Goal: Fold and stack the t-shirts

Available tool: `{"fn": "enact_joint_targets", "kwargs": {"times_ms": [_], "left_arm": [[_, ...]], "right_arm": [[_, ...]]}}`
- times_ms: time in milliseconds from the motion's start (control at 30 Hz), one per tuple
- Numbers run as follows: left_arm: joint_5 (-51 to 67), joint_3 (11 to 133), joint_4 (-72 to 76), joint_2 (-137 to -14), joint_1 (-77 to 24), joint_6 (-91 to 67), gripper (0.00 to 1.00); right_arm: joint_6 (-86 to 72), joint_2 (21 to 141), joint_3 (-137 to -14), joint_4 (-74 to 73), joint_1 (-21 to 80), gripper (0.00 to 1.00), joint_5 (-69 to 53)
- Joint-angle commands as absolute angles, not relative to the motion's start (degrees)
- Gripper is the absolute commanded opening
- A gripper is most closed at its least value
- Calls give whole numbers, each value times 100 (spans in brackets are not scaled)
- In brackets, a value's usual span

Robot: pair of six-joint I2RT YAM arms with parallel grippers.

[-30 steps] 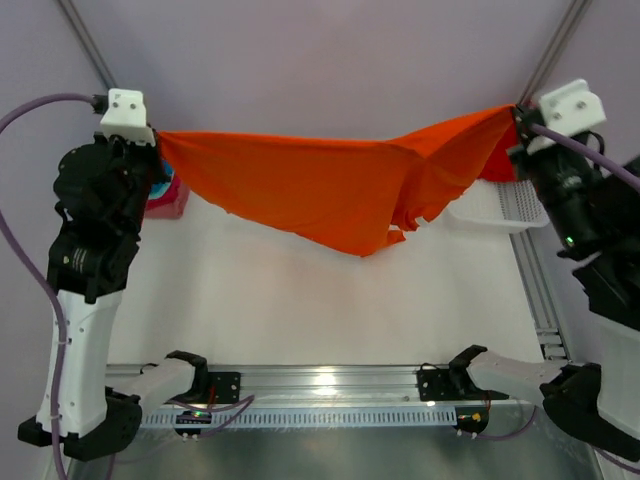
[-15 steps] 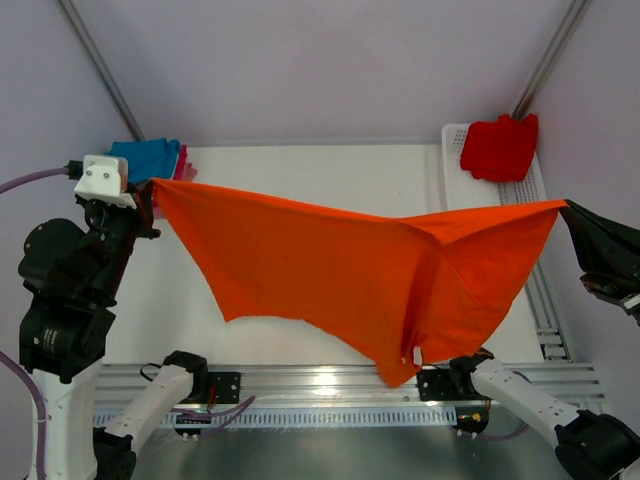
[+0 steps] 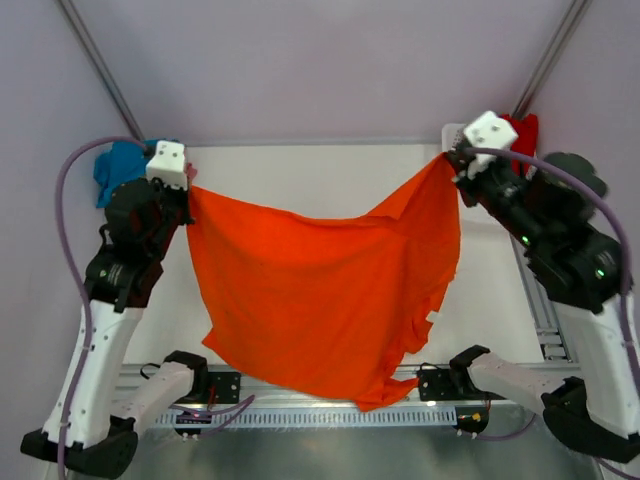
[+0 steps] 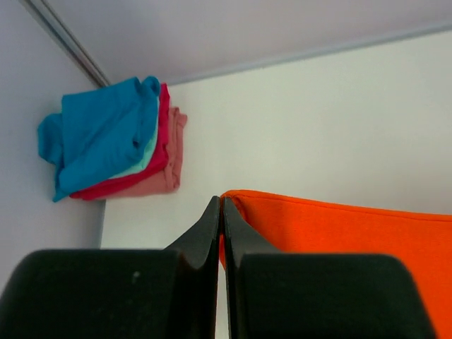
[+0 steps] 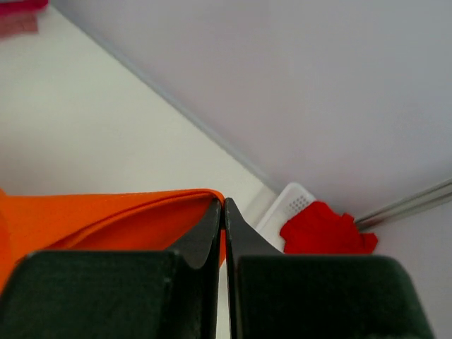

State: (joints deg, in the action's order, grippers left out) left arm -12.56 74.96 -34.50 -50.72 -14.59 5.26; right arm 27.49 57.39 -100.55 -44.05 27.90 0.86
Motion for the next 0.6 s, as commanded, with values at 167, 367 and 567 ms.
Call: {"fn": "enact_joint_targets", "kwargs": {"times_ms": [167, 367, 567], "left_arm": [[-1283, 6820, -1943, -6413, -1433, 721, 0], [-1309, 6970, -1109, -7715, -1433, 808, 0], [-1511, 7698, -361, -9595, -1433, 923, 0]], "right_arm": [[3479, 7091, -9036, -2937, 2751, 3, 931], [3498, 8294, -9131, -2488, 2418, 3, 800], [3542, 9787, -9579, -2092, 1987, 3, 861]]}}
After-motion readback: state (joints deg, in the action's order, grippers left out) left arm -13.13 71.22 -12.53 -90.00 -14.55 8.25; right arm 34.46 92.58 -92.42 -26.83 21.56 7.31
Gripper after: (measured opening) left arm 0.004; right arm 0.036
